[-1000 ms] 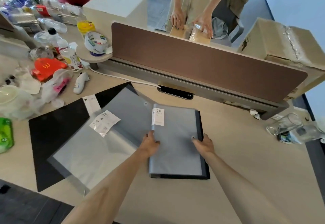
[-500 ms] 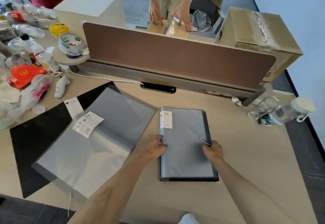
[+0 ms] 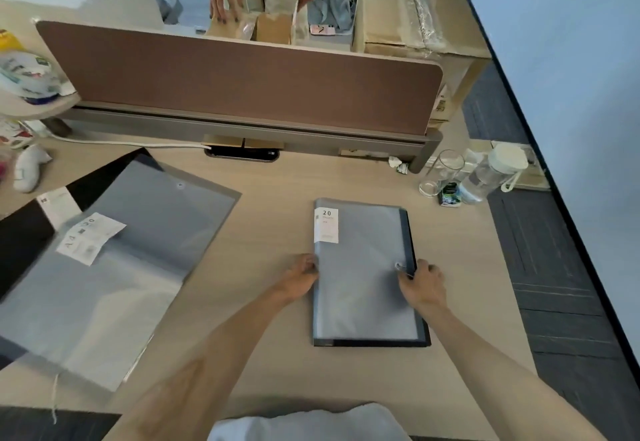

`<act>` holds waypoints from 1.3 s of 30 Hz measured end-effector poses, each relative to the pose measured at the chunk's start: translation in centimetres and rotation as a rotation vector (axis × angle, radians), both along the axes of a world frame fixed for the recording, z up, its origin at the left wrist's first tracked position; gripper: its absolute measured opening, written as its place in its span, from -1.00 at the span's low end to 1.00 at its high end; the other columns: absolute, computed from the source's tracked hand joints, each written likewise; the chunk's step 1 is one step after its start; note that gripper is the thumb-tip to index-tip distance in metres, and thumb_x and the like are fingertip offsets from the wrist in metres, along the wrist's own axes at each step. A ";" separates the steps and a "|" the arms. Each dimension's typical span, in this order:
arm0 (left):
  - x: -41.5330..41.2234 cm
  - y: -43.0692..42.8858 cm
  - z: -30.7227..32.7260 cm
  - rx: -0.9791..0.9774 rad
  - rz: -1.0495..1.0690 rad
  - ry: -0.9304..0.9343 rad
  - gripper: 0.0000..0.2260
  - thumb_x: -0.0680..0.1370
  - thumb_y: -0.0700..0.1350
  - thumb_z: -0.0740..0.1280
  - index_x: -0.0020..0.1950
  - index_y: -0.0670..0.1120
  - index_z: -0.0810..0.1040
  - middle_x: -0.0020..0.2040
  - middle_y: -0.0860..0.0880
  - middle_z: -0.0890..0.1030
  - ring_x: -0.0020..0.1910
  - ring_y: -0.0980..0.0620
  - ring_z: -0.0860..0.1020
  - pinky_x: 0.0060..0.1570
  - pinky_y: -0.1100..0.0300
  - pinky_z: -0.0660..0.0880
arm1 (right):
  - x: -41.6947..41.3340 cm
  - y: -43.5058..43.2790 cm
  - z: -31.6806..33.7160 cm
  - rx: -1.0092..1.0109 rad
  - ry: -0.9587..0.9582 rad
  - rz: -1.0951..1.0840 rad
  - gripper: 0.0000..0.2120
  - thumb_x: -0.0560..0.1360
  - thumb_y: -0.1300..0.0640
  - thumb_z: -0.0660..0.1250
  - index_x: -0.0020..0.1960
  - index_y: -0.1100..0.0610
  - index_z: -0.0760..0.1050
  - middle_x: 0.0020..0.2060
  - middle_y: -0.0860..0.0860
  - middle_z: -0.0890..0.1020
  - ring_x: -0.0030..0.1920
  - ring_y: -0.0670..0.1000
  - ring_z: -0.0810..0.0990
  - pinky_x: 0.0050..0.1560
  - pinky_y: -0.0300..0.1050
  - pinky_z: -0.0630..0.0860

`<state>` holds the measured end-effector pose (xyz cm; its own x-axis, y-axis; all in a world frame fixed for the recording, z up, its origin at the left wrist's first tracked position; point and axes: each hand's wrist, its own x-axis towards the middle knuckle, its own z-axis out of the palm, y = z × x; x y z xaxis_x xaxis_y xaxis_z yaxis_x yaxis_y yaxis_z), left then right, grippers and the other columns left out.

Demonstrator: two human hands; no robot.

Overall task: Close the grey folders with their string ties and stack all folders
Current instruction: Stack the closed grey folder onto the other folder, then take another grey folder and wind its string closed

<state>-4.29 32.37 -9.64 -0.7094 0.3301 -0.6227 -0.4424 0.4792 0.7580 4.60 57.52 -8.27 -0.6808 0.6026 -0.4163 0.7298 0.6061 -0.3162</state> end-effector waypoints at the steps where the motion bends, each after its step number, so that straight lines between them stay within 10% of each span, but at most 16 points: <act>1: 0.1 -0.3 0.6 -0.020 0.010 0.006 -0.71 0.55 -0.20 0.25 0.19 0.13 0.37 0.00 0.03 0.53 0.01 -0.04 0.50 -0.15 0.18 0.42 | -0.3 -0.4 0.2 0.052 0.006 0.058 -0.53 0.54 -0.07 0.19 0.31 0.21 0.33 0.26 0.22 0.41 0.25 0.24 0.39 0.16 0.12 0.43; 4: -0.1 -2.3 1.8 -0.123 0.058 0.081 -0.54 0.59 -0.27 0.18 0.47 -0.04 0.20 0.20 -0.07 0.47 0.13 -0.10 0.50 0.06 0.13 0.44 | -2.0 -2.7 1.0 0.062 0.135 0.276 -0.59 0.53 0.08 0.22 0.35 0.16 0.34 0.32 0.17 0.40 0.32 0.20 0.34 0.26 0.11 0.39; 17: 0.7 -19.7 3.8 -0.227 0.169 0.279 -0.56 0.57 -0.24 0.21 0.44 -0.05 0.28 0.30 -0.09 0.49 -0.01 0.01 0.49 0.08 0.19 0.42 | -8.5 -23.9 1.6 -0.258 0.240 0.636 -0.65 0.49 0.21 0.25 0.28 0.16 0.47 0.23 0.10 0.50 0.27 0.10 0.46 0.32 -0.09 0.34; 24: 0.9 -31.7 3.4 -0.493 0.108 0.313 -0.53 0.58 -0.11 0.21 0.49 -0.07 0.23 0.46 -0.09 0.34 0.42 -0.10 0.33 0.37 0.16 0.24 | -10.8 -36.0 -0.7 -0.555 0.063 0.390 -0.56 0.45 0.13 0.30 0.31 0.21 0.41 0.24 0.12 0.54 0.26 0.13 0.52 0.24 -0.08 0.42; 28: 1.4 -37.2 2.0 -0.532 -0.018 0.297 -0.48 0.60 -0.09 0.17 0.55 -0.04 0.12 0.57 -0.02 0.14 0.53 -0.03 0.14 0.51 0.13 0.09 | -12.9 -40.1 -3.2 -0.809 0.167 0.015 -0.47 0.25 0.02 0.34 0.18 0.16 0.43 0.08 0.19 0.64 -0.07 0.12 0.68 -0.08 0.03 0.64; 33: 2.2 -40.9 0.6 -0.579 -0.342 0.311 -0.42 0.59 -0.02 0.18 0.57 0.04 0.01 0.60 0.03 -0.08 0.57 0.02 -0.09 0.54 0.04 0.00 | -13.4 -43.5 -1.4 -0.815 0.255 -0.278 -0.67 0.45 -0.02 0.37 0.10 0.17 0.51 -0.06 0.13 0.62 -0.18 0.08 0.59 -0.22 -0.06 0.52; 39: 0.6 -40.2 2.5 -0.397 -0.061 0.356 -0.47 0.57 -0.06 0.22 0.53 0.01 0.16 0.57 -0.01 0.12 0.54 -0.04 0.12 0.50 0.09 0.12 | -14.1 -43.8 1.6 -1.116 0.281 -0.265 -0.92 0.57 0.16 0.21 -0.03 0.12 0.47 -0.38 0.03 0.58 -0.45 -0.06 0.57 -0.39 -0.17 0.46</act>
<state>-3.71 -7.82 -7.15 -0.8863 0.1656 -0.4325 -0.1534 0.7762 0.6115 -9.52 13.68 -6.63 -0.7408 0.1362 -0.6578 0.6117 -0.2678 -0.7443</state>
